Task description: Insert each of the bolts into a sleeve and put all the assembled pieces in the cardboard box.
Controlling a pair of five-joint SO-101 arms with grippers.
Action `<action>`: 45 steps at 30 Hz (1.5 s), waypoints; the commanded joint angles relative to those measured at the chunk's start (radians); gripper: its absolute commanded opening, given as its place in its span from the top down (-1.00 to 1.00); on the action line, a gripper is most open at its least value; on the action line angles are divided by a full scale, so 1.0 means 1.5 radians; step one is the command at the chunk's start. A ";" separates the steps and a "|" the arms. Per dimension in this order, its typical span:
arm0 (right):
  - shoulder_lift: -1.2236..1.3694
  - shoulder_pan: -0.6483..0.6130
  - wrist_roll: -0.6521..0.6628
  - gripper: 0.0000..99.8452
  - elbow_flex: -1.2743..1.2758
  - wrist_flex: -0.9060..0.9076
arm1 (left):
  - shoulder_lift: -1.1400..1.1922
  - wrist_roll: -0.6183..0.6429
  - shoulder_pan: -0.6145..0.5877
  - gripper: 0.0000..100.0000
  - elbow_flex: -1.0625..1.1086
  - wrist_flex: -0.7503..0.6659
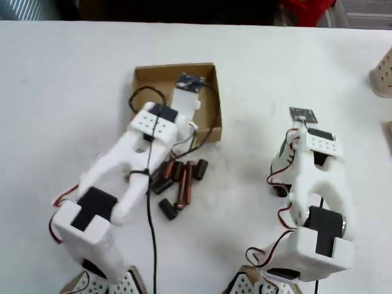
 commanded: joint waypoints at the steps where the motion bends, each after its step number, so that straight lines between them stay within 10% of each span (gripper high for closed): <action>1: -0.066 -0.017 0.012 0.97 0.029 -0.020 | -0.063 0.011 -0.006 0.96 -0.031 0.004; 14: -0.162 -0.016 0.011 0.97 0.110 -0.065 | -0.244 0.011 0.026 0.96 0.102 0.003; 33: -0.170 -0.196 0.015 0.97 0.123 -0.063 | -0.290 0.017 -0.258 0.96 0.166 -0.149; 45: -0.170 -0.327 0.010 0.96 0.076 -0.065 | -0.290 0.012 -0.267 0.96 0.199 -0.219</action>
